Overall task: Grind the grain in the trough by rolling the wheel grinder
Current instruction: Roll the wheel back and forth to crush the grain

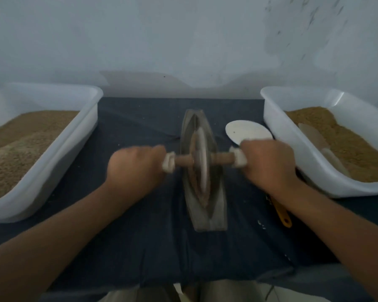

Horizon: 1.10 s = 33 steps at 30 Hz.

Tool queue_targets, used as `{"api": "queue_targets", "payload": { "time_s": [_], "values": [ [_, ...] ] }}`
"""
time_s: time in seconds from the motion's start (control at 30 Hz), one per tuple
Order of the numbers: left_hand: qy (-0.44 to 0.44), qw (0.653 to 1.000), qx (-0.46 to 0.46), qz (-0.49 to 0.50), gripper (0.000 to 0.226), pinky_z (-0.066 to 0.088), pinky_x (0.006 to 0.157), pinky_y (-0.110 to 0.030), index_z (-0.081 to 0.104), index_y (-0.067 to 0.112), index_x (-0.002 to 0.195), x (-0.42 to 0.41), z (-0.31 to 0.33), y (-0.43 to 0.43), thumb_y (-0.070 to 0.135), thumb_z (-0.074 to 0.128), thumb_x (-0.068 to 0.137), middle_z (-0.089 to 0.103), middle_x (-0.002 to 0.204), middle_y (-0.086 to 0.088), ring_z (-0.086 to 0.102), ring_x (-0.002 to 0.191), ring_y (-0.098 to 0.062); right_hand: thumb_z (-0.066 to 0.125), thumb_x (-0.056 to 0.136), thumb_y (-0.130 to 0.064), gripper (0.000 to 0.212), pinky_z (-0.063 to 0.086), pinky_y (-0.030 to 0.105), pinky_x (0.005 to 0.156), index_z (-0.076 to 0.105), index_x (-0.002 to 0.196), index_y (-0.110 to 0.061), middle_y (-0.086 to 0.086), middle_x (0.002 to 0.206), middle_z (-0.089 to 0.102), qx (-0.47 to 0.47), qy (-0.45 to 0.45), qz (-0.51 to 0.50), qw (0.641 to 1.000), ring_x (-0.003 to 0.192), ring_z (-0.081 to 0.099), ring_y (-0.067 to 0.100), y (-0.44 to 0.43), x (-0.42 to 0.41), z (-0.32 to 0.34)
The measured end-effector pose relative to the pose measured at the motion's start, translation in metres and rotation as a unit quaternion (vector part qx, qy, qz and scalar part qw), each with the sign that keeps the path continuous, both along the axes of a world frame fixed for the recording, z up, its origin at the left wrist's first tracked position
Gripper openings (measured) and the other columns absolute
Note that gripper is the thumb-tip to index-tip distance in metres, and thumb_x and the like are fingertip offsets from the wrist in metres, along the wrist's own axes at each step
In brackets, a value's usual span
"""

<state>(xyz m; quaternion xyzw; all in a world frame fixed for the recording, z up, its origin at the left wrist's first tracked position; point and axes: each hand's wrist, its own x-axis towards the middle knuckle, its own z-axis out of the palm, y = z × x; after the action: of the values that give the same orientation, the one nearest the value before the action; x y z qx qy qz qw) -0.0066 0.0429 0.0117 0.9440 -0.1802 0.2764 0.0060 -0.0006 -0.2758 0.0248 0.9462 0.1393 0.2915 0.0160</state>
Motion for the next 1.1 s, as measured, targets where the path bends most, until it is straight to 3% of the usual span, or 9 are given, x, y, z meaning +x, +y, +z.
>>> {"api": "queue_targets", "payload": {
  "time_s": [0.1,0.23,0.33,0.43,0.57,0.7,0.83,0.97,1.1],
  "values": [
    [-0.064,0.995,0.001,-0.081,0.034,0.023,0.049,-0.026,0.043,0.025,0.068,-0.032,-0.005,0.012,0.036,0.064,0.092,0.042,0.056,0.005,0.031,0.045,-0.016,0.060,0.090,-0.054,0.033,0.049,0.036,0.046,0.062,0.073,-0.026,-0.006,0.060,0.057,0.036,0.008,0.013,0.999,0.052,0.056,0.022,-0.014,-0.043,-0.021],
    [-0.029,0.999,0.006,-0.016,0.038,0.033,0.048,-0.027,0.047,0.021,0.064,0.011,0.007,-0.005,0.030,0.078,0.084,0.052,0.055,-0.002,0.049,0.042,-0.025,0.041,0.095,-0.066,0.047,0.048,0.033,0.046,0.050,0.066,-0.030,-0.012,0.055,0.048,0.031,0.032,-0.025,0.999,0.050,0.051,0.014,-0.002,-0.003,-0.019],
    [0.030,0.997,0.028,0.060,0.036,0.044,0.057,-0.032,0.040,0.024,0.069,0.072,0.035,-0.022,0.052,0.054,0.087,0.054,0.064,0.001,0.064,0.062,-0.032,0.028,0.096,-0.063,0.051,0.055,0.039,0.061,0.057,0.072,-0.028,-0.008,0.067,0.059,0.051,0.093,-0.058,0.993,0.064,0.061,0.018,0.013,0.055,-0.002],
    [0.086,0.992,0.046,0.086,0.038,0.043,0.062,-0.033,0.054,0.022,0.074,0.093,0.049,-0.029,0.057,0.052,0.088,0.044,0.064,0.004,0.064,0.070,-0.031,0.043,0.102,-0.058,0.043,0.057,0.042,0.074,0.067,0.085,-0.026,-0.006,0.081,0.067,0.054,0.152,-0.078,0.984,0.078,0.067,0.022,0.020,0.077,0.011],
    [0.076,0.994,0.044,0.066,0.032,0.041,0.057,-0.030,0.044,0.025,0.068,0.038,0.024,-0.015,0.048,0.053,0.088,0.056,0.066,0.005,0.064,0.062,-0.028,0.040,0.100,-0.058,0.039,0.051,0.024,0.070,0.054,0.078,-0.031,-0.010,0.074,0.057,0.051,0.207,-0.037,0.976,0.067,0.057,0.009,0.002,0.029,0.003],
    [0.004,0.999,0.018,-0.026,0.034,0.029,0.045,-0.021,0.042,0.027,0.062,-0.024,0.001,0.004,0.050,0.055,0.083,0.036,0.051,0.011,0.038,0.037,-0.018,0.051,0.083,-0.057,0.029,0.041,0.032,0.041,0.042,0.066,-0.035,-0.014,0.053,0.039,0.002,0.073,0.027,0.997,0.045,0.045,0.010,-0.014,-0.031,-0.011],
    [0.030,0.998,0.023,0.044,0.048,0.030,0.050,-0.025,0.035,0.026,0.060,0.016,0.006,-0.006,0.040,0.076,0.081,0.040,0.054,0.010,0.046,0.043,-0.024,0.048,0.089,-0.061,0.039,0.023,0.022,0.043,0.044,0.062,-0.033,-0.013,0.051,0.039,0.005,0.030,0.012,0.999,0.044,0.035,0.003,-0.003,0.014,-0.009],
    [0.081,0.992,-0.008,0.094,0.045,0.041,0.059,-0.032,0.035,0.027,0.063,0.075,0.023,-0.021,0.049,0.057,0.095,0.054,0.067,0.004,0.062,0.064,-0.030,0.052,0.098,-0.061,0.041,0.051,0.035,0.056,0.047,0.069,-0.032,-0.009,0.063,0.053,0.001,0.066,-0.064,0.996,0.056,0.053,0.014,0.012,0.082,0.003],
    [0.114,0.988,0.007,0.106,0.039,0.042,0.059,-0.032,0.040,0.026,0.066,0.058,0.025,-0.022,0.048,0.053,0.096,0.055,0.069,0.005,0.058,0.063,-0.025,0.056,0.098,-0.057,0.045,0.047,0.032,0.052,0.047,0.063,-0.030,-0.008,0.059,0.051,-0.009,0.077,-0.056,0.995,0.052,0.052,0.014,0.012,0.066,0.012]
  ]
}}
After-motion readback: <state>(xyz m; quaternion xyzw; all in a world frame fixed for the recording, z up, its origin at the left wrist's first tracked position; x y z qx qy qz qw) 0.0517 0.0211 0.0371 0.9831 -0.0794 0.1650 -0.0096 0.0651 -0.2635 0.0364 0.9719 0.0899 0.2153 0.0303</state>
